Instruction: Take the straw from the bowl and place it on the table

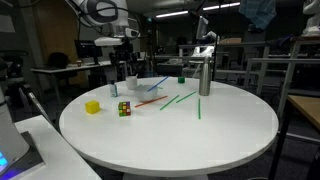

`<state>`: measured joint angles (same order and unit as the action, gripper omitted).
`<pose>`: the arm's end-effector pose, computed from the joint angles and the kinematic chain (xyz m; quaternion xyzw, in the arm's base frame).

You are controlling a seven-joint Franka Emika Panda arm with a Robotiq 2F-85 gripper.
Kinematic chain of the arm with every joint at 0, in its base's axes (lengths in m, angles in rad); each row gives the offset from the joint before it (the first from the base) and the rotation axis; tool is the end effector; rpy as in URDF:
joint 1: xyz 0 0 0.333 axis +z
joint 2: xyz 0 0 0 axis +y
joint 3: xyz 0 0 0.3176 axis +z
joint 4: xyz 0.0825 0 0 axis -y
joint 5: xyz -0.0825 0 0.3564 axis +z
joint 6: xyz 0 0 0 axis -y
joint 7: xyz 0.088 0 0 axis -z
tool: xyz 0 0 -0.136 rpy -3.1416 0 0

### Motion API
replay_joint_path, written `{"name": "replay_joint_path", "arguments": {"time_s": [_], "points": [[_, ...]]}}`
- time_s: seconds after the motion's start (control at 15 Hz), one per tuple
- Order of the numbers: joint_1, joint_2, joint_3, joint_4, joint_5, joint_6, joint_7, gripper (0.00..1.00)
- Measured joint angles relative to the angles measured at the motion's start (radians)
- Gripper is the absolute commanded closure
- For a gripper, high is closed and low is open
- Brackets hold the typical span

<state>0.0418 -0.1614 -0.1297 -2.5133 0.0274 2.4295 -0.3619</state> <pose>0.4383 -0.0374 0.3381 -0.9910 -0.1269 -0.0414 0.0108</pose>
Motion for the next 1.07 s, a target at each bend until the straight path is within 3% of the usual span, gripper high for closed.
{"name": "replay_joint_path", "arguments": {"time_s": [0.6,1.07], "points": [[-0.004,0.204,0.068,0.178,0.001,0.056,0.027,0.0],[-0.026,0.372,0.072,0.373,0.038,0.137,0.248,0.0]]}}
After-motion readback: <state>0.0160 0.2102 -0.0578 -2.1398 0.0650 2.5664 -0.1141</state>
